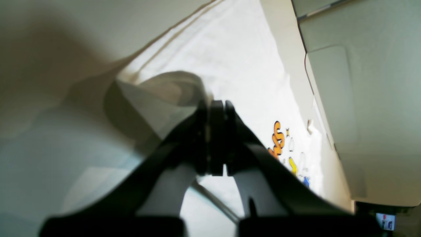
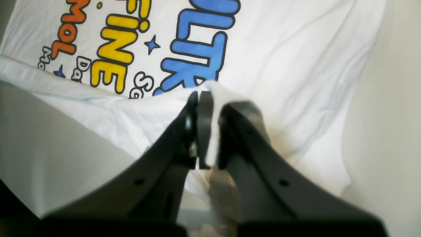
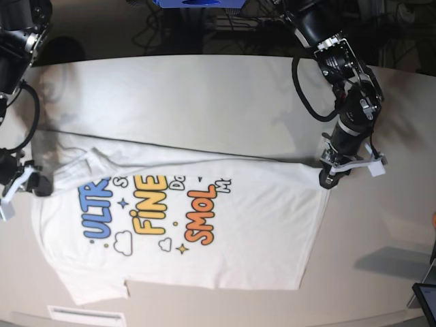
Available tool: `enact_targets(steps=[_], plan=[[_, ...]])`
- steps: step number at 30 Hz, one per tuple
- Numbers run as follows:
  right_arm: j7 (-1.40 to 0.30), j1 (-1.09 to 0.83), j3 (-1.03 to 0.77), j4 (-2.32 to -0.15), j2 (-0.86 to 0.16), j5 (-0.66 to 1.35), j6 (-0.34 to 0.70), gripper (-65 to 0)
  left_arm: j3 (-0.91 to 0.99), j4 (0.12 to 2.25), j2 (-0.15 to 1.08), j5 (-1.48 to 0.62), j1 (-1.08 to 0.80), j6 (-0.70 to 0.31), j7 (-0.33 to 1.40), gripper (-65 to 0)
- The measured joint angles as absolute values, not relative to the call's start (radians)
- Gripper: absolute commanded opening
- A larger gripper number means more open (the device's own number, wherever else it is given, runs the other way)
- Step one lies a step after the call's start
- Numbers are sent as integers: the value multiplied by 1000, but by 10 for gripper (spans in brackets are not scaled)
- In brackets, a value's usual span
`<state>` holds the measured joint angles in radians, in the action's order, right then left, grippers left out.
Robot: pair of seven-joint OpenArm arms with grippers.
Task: Fold the T-shirt properly
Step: 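Pull the grasped shirt edges with both grippers to straighten the shirt, then release the shirt and reposition both grippers at the shoulder edge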
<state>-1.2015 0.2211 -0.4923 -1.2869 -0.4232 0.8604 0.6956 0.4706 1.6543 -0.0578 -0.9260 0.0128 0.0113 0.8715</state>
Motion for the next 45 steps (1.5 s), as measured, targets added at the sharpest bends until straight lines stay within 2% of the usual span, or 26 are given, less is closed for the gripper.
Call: enact_targets(steps=[7,18,22,24,25,30,32,35,40,45], plan=[[-1205,227,-492,-1287,-420,751,696,-649,471,1557,-57,-925,65,12,867,-650],[-1197,250,-492,-1275,-421,752,696,-649,472,1448,-58,-925,160,12,860,-650],[-1167,249,-492,-1257,-421,746,695,-644,542,1439,-76,-925,172,12,862,-650],[-1151,253,-492,-1237,-421,750,696,-604,591,1439,-91,-925,176,12,864,-635],[-1152,257,-492,-1225,-421,750,696,-569,609,1439,-92,-925,176,12,866,-601],[-1090,258,-492,-1214,-421,741,695,-399,659,1439,-89,-922,186,12,856,-349],[-1091,257,-492,-1214,-421,740,696,-325,668,1441,-88,-923,197,12,857,-302],[-1078,257,-492,-1215,-421,740,695,-225,677,1445,-73,-925,204,7,863,-289],[-992,181,-492,-1298,-436,739,694,-244,664,1456,22,-919,223,10,838,-292],[-918,29,-481,-1550,-446,736,688,-244,373,1655,118,-858,107,-74,844,-296]])
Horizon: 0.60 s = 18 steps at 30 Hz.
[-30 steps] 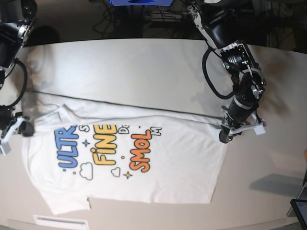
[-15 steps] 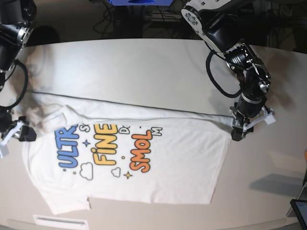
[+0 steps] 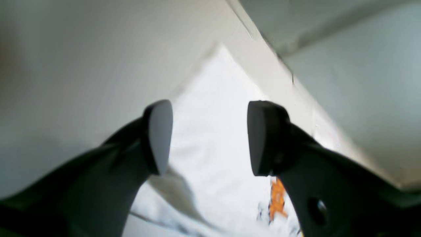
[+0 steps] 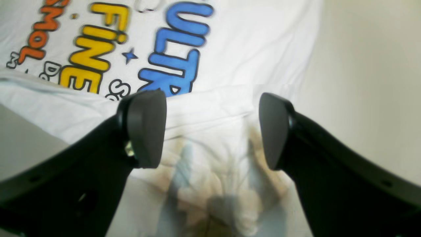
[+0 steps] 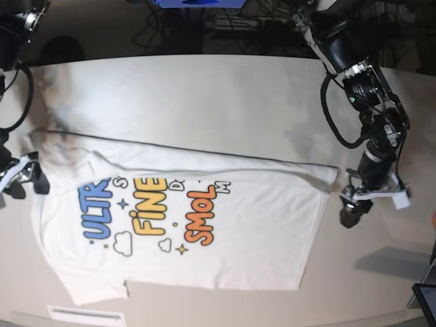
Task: Fold the T-shirt properly
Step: 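Release the shirt and reposition both grippers at the shoulder edge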
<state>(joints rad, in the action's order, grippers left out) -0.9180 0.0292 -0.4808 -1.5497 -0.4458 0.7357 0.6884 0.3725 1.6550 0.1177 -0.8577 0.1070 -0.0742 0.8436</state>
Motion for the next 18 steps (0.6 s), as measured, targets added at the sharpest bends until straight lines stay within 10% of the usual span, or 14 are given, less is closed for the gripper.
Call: enact_targets(steps=[5,10,13,18], plan=[[-869,-128,-357,-1771,-476,656,702,-296,279,1877,120,-636,-72,-81,846,-324],[-856,-231,-292,-1853,-363,348,705,-522,274,1904,89,-461,-205,-81,809,-645],[-834,-248,-281,-1856,-268,129,705,-650,226,1909,102,-380,-263,-79,679,-650],[-704,-276,-232,-1856,-148,-124,707,-641,172,1865,97,-315,-282,-85,605,-650]])
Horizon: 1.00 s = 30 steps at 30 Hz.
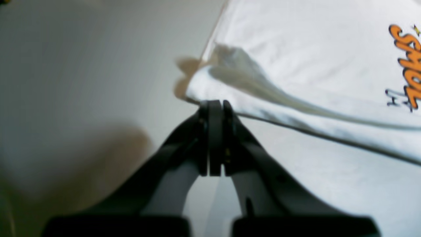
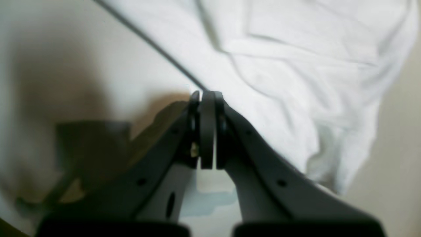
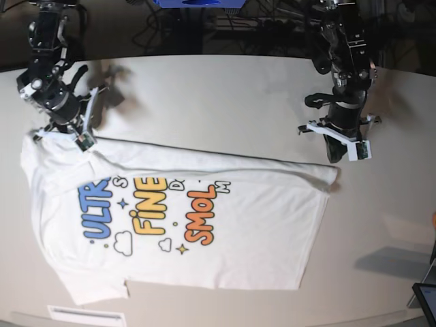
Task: Fold the T-shirt properly
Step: 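Release the shirt and reposition both grippers at the shoulder edge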
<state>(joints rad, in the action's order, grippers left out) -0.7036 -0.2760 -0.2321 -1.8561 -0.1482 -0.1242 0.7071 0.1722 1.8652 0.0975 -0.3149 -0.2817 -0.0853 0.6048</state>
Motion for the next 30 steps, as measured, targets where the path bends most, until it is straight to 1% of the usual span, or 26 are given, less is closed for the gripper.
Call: enact_targets(steps=[3,6,17,23,30], plan=[[-696,-278,-209,-1856,-112,-186,707,-641,171,1810,100,-317,-251,-80,604,-650],[-697,-278,-210,-1856,-99,-234,706,-641,174,1753,100,-315,-216,-79,604,-650],[-693,-318,-212,-1856,-93,-232,703,-641,170,1607,80,-316,-84,-79,604,-650],[-693,-319,-212,-1856,-93,-232,703,-641,109,1525,64,-318,-22,-79,605,-650],[-697,-321,-212,-1856,-93,-232,704,-641,94,1504,46,-315,36,-79,604,-650]])
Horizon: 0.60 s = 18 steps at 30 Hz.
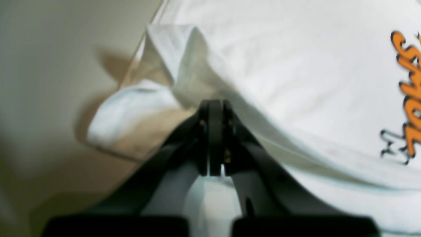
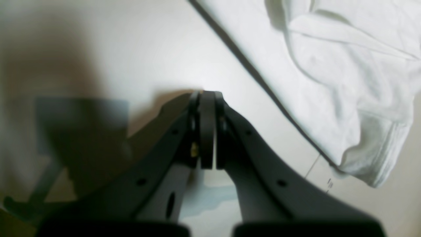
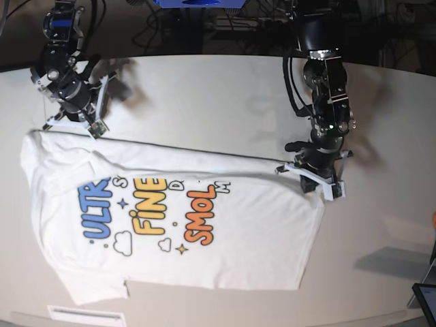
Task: Fold the T-shirt properly
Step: 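Release the shirt and reposition both grippers at the shoulder edge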
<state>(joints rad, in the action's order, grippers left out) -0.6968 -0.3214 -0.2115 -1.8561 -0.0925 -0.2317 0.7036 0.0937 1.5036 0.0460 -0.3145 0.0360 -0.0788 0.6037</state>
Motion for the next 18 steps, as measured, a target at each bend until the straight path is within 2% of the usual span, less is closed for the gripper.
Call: enact_targets(steps=[7,12,18], plan=[[-697,-321,-212,-1856,-94,-232,704,-641,99,1339,48,-315,123,-78,592,-650],[-696,-321,-212,-1856,-94,-232,704,-641,111,1317,64,-315,150,-81,593,-650],[-697,-305,-212,-1856,-94,-232,707,-641,234,1319,76,-310,143,-72,593,-650]])
